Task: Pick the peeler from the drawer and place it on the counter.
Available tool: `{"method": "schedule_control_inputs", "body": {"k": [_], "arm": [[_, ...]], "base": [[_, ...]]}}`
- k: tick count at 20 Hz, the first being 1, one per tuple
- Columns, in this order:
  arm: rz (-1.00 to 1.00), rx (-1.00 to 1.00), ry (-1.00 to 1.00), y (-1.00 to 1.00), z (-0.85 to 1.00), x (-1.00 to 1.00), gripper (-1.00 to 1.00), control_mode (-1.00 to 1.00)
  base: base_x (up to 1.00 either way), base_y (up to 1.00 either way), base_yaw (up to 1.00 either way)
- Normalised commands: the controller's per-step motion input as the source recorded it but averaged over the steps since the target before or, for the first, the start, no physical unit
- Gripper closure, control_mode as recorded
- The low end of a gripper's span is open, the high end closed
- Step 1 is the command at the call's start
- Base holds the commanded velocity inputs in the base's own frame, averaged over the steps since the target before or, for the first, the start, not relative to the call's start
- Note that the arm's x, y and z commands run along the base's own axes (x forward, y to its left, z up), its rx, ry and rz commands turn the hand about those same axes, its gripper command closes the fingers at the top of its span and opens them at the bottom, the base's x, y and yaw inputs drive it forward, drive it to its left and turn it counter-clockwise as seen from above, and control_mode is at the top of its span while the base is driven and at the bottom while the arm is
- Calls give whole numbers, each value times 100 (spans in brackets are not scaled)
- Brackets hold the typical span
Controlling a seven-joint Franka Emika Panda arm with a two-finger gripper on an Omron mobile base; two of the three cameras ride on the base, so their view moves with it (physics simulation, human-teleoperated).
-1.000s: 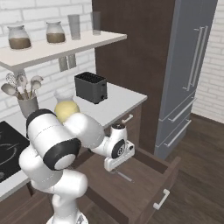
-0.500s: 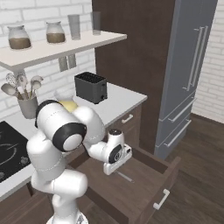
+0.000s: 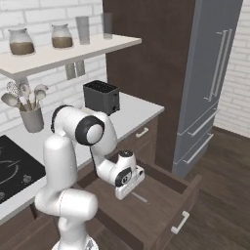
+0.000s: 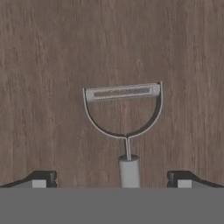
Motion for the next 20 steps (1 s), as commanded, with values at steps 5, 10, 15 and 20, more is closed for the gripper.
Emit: {"method": "schedule_control_inputs", "body": {"k": [5, 10, 15, 20], "arm": [[1, 1, 4, -20, -30, 3, -100, -100], [0, 4, 7, -35, -17, 1, -100, -100], [0, 3, 12, -21, -34, 7, -100, -100], [0, 1, 18, -1, -34, 1, 100, -100]], "base": [[0, 0, 0], [0, 0, 0], [0, 0, 0], [0, 0, 0]]}}
